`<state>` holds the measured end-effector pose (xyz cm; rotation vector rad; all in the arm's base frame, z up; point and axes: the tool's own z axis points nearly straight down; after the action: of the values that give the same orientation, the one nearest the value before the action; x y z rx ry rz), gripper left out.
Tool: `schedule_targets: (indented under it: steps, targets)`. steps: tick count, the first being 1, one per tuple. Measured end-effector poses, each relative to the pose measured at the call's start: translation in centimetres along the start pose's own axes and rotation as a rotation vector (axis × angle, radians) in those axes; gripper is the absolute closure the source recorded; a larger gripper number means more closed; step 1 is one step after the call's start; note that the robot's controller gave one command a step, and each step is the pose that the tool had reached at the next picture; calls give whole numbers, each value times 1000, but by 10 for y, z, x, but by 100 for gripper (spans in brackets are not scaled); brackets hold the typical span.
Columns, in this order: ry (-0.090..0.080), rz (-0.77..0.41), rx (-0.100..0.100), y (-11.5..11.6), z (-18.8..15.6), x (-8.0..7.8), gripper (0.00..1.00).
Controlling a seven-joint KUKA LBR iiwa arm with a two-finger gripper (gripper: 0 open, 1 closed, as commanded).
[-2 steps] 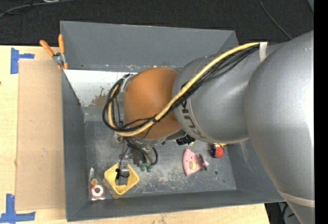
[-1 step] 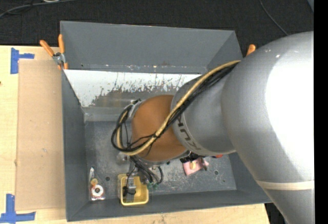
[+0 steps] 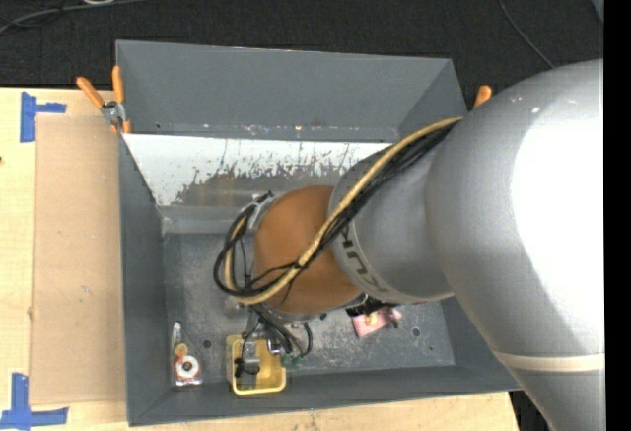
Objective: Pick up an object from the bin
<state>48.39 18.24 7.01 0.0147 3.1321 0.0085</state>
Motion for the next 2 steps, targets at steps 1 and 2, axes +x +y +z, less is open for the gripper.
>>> schedule_targets:
  steps: [1, 2]
  targets:
    - [6, -12, 2, 0, 0, -3, 0]
    - [1, -2, 0, 0, 0, -2, 0]
